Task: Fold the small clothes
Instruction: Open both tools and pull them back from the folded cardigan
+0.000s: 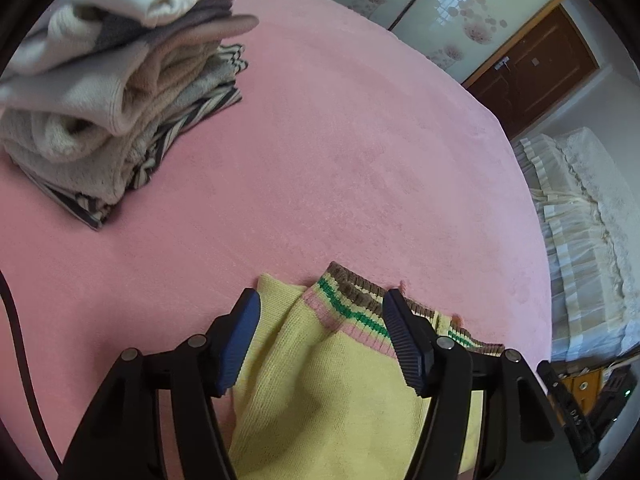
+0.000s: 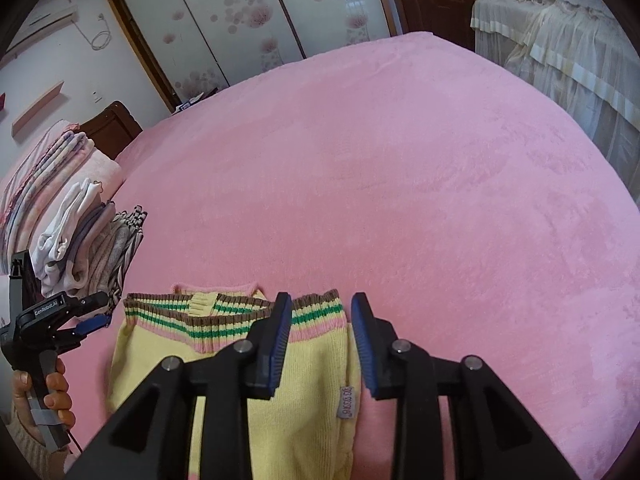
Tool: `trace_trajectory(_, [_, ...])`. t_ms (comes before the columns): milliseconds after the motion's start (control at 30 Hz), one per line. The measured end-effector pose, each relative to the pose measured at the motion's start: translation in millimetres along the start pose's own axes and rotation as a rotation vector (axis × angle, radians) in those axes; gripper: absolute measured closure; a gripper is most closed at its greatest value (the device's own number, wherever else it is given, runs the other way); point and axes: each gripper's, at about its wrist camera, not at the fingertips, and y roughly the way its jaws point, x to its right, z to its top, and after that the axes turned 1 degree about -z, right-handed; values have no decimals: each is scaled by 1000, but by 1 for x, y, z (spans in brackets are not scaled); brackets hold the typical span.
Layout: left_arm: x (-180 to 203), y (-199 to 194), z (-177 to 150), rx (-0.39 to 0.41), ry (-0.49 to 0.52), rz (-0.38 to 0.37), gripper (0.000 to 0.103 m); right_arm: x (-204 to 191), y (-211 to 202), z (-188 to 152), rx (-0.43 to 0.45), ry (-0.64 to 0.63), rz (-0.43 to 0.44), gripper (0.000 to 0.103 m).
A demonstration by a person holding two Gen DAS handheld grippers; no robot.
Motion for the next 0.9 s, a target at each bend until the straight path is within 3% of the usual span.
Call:
trace_trajectory(200, [42, -16, -25, 57, 225, 24, 41, -21, -3, -8, 8, -106, -28, 72])
trace_trajectory(400, [84, -2, -63, 62, 456, 36, 41, -41, 5, -26, -14, -184, -14, 72])
trace_trajectory(600, [85, 29, -74, 33, 473, 81, 41, -59, 23, -42, -60, -210, 31, 72])
trace_trajectory(767, [65, 54, -65, 35, 423, 184, 41, -75, 41, -49, -88, -221, 65, 72])
trace_trajectory(900, [57, 64, -62, 26, 420, 204, 40, -86, 56, -51, -100, -247, 65, 72])
